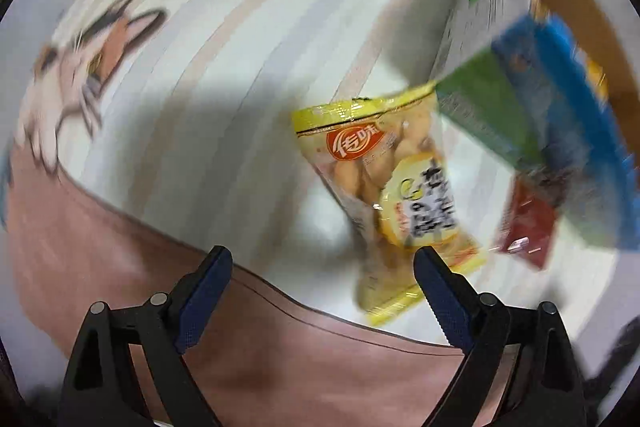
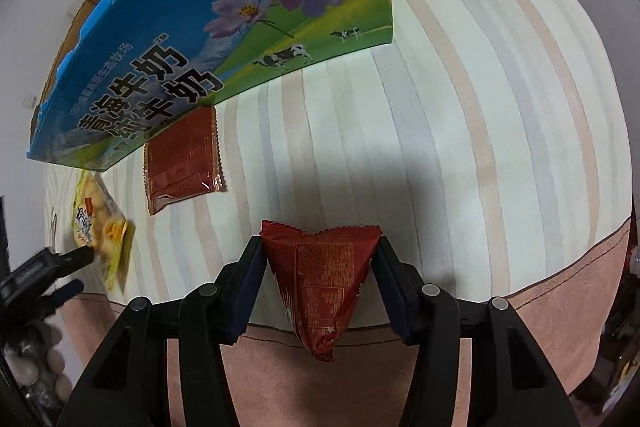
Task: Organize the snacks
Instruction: 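Grasp the yellow egg biscuit bag with the left tool while the right tool grasps a red triangular packet, then carry both packets over the box and lower the egg biscuit bag inside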
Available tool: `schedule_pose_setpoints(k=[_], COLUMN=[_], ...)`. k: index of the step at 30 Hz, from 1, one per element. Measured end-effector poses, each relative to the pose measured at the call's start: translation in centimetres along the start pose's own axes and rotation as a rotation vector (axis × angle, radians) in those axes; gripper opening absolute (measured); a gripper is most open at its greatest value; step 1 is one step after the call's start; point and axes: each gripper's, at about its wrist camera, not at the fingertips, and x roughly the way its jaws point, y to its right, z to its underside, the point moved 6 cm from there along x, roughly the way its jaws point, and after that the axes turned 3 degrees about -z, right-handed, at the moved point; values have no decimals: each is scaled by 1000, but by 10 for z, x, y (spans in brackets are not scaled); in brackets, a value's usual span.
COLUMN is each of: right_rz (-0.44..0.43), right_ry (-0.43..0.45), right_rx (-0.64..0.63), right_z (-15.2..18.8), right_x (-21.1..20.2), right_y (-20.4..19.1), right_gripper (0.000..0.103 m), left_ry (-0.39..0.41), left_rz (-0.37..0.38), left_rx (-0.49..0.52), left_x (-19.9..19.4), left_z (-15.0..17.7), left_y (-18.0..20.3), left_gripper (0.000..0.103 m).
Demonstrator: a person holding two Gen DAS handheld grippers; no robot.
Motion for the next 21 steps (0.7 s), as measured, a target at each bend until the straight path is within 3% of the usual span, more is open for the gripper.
schedule_pose_setpoints(k=[2, 7, 8, 10, 11, 16, 21], right_rz=[0, 4, 1, -14, -26, -89, -121], right_ry=[0, -9, -15, -26, -35, -127, -225], right_rx=[3, -3, -8, -22, -30, -90, -138], right_z=[0, 1, 2, 4, 6, 33, 75], right_x=[2, 6, 7, 7, 8, 12, 20], right_y=[2, 2, 1, -4, -7, -18, -23], right_gripper=[57, 57, 57, 56, 56, 54, 54], left_ry=[-3, -36, -28, -17, -9, -1, -81], left_rz=[74, 101, 94, 43, 38, -36, -64], left_rx=[-56, -51, -33, 4, 30, 234, 351], left_x=[-3, 19, 25, 31, 32, 29, 36], left_z=[-4, -25, -29, -28, -25, 24, 94], left_y=[7, 39, 43, 43, 44, 35, 24], left_gripper=[93, 92, 88, 61, 60, 52, 52])
